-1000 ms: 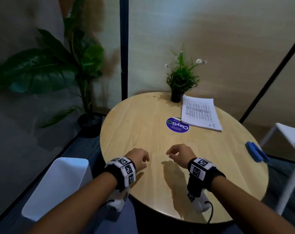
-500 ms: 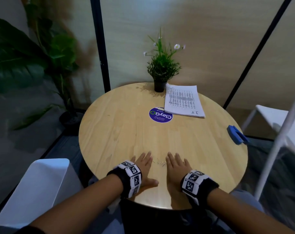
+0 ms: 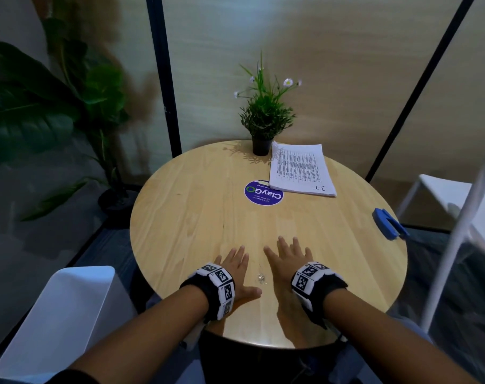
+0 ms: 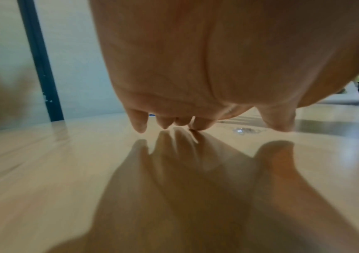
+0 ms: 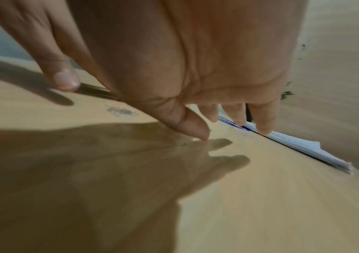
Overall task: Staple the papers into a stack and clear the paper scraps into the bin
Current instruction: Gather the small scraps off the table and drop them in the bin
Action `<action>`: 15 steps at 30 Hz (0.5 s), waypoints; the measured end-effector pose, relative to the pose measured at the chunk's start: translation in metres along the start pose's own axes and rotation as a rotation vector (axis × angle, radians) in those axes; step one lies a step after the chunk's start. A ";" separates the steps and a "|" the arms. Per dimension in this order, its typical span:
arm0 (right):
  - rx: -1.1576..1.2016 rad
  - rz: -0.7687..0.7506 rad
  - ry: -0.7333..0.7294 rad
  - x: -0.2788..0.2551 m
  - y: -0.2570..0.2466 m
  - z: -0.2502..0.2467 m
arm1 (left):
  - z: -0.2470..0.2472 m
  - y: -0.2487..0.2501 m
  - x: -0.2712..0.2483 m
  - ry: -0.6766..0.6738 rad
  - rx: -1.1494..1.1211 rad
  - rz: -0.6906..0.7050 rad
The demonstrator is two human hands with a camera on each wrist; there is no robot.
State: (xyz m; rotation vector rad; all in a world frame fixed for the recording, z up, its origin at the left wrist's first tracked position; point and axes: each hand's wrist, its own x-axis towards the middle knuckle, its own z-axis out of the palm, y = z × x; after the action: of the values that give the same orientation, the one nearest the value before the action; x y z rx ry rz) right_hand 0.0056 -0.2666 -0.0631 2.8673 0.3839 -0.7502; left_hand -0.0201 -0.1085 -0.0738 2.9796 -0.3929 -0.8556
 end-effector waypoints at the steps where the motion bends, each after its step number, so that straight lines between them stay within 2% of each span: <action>1: -0.034 -0.037 0.003 -0.001 -0.001 0.003 | 0.003 -0.001 0.000 -0.007 0.019 0.033; 5: -0.098 -0.165 0.031 -0.021 -0.004 0.019 | 0.014 -0.001 -0.007 -0.005 0.077 0.163; 8: -0.088 -0.180 0.009 -0.038 0.003 0.020 | 0.016 -0.004 -0.015 -0.014 0.063 0.183; 10: 0.014 -0.175 0.057 -0.041 0.009 0.017 | 0.012 -0.006 -0.018 -0.007 0.029 0.149; 13: 0.258 -0.145 0.229 -0.033 0.014 0.013 | 0.006 -0.009 -0.016 0.021 -0.037 0.077; 15: 0.403 -0.076 0.233 -0.027 0.013 0.009 | 0.003 -0.009 -0.014 0.057 -0.053 0.057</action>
State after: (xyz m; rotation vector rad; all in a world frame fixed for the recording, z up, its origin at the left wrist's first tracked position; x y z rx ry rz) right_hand -0.0178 -0.2866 -0.0565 3.3533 0.4129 -0.5574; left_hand -0.0306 -0.0960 -0.0697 2.9215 -0.4432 -0.7622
